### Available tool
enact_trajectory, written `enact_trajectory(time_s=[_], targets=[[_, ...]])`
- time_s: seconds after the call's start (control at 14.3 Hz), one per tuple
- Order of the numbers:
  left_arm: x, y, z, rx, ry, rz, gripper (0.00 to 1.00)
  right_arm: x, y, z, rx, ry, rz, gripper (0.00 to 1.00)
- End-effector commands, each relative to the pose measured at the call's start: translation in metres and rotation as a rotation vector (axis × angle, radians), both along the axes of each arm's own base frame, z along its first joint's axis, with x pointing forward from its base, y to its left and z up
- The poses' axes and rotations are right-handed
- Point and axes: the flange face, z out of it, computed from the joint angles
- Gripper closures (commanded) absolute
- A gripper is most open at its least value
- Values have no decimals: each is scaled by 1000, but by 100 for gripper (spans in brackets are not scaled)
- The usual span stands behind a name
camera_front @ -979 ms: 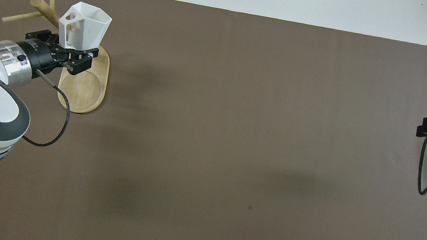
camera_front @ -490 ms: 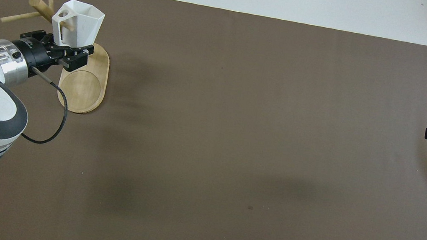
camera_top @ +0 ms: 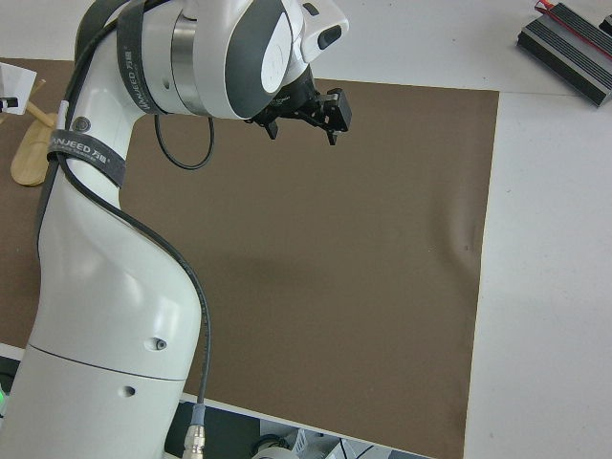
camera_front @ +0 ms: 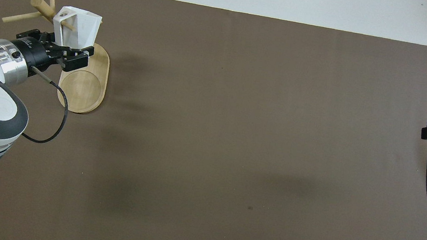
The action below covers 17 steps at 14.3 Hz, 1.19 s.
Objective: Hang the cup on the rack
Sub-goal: 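Lower the cup handle onto a mug tree peg with the left gripper, then open the left gripper and withdraw it from the cup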
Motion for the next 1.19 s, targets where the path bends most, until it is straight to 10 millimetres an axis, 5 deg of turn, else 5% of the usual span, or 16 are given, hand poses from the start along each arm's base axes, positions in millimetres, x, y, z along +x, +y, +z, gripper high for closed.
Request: enact_trajectory(time_s=[0.0, 0.42, 0.77, 1.12], targets=[[-1, 1, 1, -7, 19, -9, 0, 0, 1, 1, -17, -11, -11, 0], [-9, 38, 24, -1, 78, -85, 0, -1, 0, -2, -12, -8, -63, 0], [-33, 71, 68, 55, 80, -140, 0, 0, -12, -4, -11, -24, -92, 0], [-40, 64, 113, 312, 116, -344, 0, 1, -15, -5, -11, -25, -91, 0]])
